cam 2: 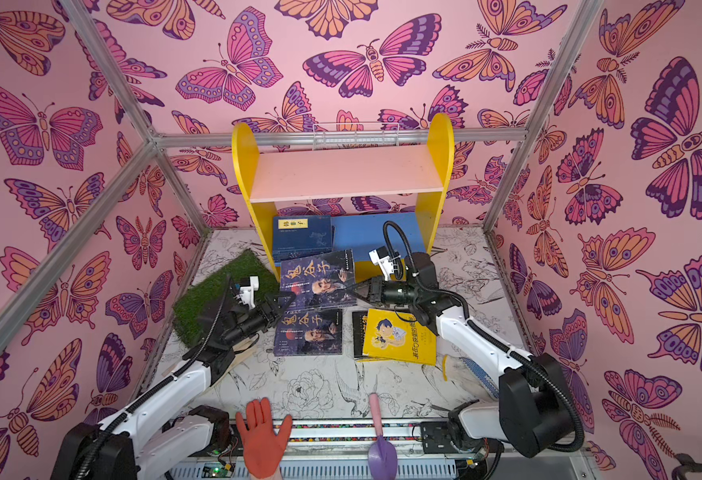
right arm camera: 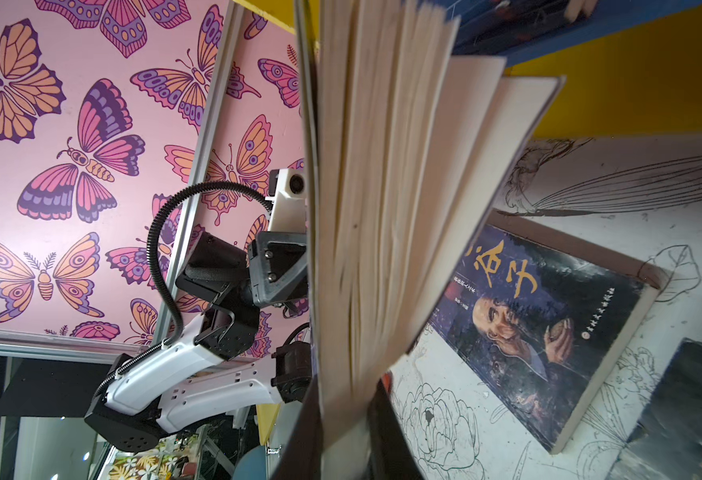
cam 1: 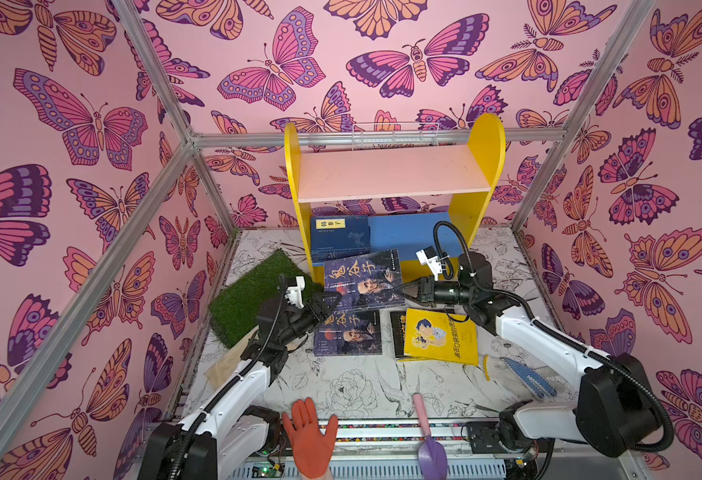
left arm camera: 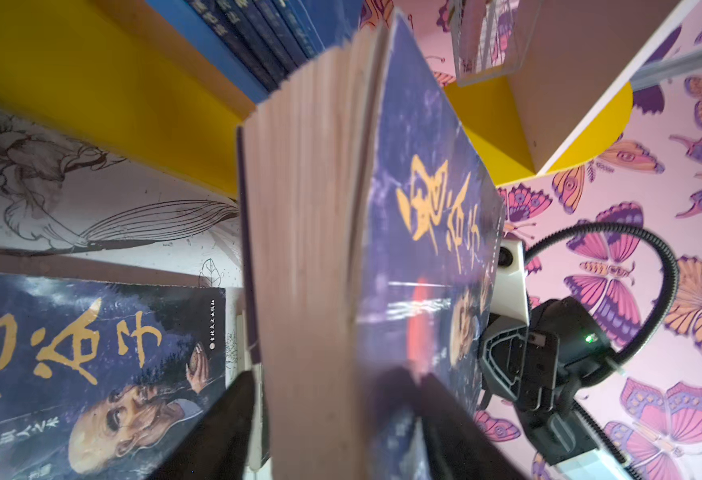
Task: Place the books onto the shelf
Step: 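Set the purple book upright on the shelf beside the blue books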
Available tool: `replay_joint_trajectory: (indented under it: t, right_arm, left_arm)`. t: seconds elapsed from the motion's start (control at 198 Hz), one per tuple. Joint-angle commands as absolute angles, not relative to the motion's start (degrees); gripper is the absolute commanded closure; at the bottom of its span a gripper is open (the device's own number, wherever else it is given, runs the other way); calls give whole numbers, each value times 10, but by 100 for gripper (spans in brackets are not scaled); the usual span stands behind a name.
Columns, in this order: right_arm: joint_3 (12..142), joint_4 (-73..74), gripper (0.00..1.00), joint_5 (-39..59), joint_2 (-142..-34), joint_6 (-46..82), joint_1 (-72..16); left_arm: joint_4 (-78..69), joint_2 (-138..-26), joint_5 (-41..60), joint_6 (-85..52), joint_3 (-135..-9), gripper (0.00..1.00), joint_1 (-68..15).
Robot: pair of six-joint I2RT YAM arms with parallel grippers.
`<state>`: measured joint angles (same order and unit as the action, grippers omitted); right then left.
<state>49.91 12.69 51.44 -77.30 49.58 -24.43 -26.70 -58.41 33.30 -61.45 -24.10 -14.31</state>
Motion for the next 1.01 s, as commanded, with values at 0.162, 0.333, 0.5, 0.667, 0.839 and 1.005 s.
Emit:
replay_joint_trajectory:
  t: [0.162,0.333,0.5,0.667,0.839,1.005]
  right_arm:
    - [509,110,100,478,-768,477,-223]
    - [496,80,66,449,-754,477,-193]
    - [466,115,48,453,-744,514,-193]
    - [417,201,47,452,-736,577,-194]
    - [390,276,48,450,-733,634,-198]
    - [381,294,48,437,-718,653,-210]
  left_arm:
    - [-310,-592,355,-598,-262,100,-163]
    - [-310,-585,320,-598,-279,100,-187]
    - [-330,-584,292,-600,-304,100,-204]
    - [-379,-591,266,-608,-313,100,-212]
    - [-399,-597,232,-577,-322,100,-235]
    - [-407,-603,190,-552,-321,100,-255]
